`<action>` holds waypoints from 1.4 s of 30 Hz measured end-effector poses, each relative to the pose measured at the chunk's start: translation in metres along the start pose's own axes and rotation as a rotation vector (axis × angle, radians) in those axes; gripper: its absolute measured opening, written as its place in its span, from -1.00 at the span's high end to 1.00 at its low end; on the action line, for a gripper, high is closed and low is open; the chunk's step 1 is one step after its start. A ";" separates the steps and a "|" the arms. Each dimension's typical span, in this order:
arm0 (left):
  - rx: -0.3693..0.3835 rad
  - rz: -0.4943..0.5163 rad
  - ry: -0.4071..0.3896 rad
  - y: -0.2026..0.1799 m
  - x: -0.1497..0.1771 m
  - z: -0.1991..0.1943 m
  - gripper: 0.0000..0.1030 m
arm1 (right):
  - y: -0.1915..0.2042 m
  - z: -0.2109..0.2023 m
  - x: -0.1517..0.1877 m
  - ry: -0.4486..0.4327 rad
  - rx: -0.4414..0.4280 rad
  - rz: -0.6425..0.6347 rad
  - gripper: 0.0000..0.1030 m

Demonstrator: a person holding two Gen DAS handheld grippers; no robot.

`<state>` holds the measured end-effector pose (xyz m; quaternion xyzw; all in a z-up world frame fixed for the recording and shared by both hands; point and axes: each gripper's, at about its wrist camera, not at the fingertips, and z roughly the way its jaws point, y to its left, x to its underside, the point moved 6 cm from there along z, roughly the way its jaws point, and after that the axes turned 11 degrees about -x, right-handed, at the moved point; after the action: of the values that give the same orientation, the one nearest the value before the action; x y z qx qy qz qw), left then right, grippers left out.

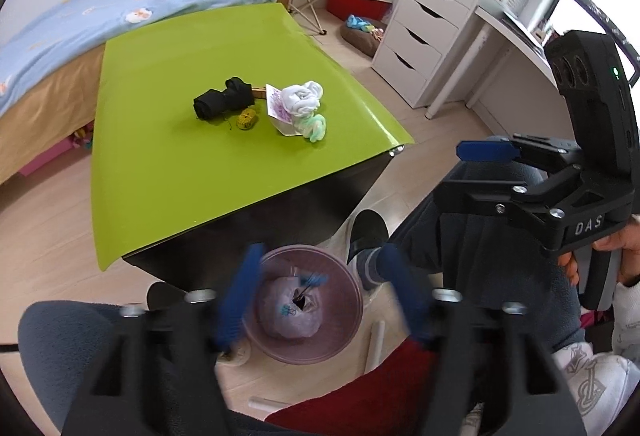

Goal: Collect trash
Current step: 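Carry hair tie and clip over the pink bin and open both tools, then move the right tool back over the table toward the green hair tie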

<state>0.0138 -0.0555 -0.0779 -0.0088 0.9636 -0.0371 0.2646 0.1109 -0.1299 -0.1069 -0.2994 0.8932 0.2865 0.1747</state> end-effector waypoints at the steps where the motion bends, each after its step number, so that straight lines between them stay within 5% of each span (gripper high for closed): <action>1: -0.015 -0.009 -0.004 0.003 -0.001 0.000 -0.61 | 0.000 -0.001 0.000 -0.001 0.000 0.001 -0.83; 6: -0.078 -0.046 -0.021 0.015 -0.004 0.000 -0.84 | -0.001 0.000 0.000 -0.002 -0.003 0.004 -0.87; 28: -0.121 -0.100 -0.036 0.034 -0.010 -0.002 -0.85 | 0.000 0.004 -0.002 0.001 -0.021 0.009 -0.89; 42: -0.124 -0.129 -0.056 0.050 -0.033 0.001 -0.85 | -0.020 0.033 -0.055 0.030 0.014 -0.009 -0.89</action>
<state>0.0432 -0.0046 -0.0656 -0.0882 0.9537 0.0060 0.2874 0.1699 -0.0993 -0.1144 -0.3064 0.8964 0.2748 0.1646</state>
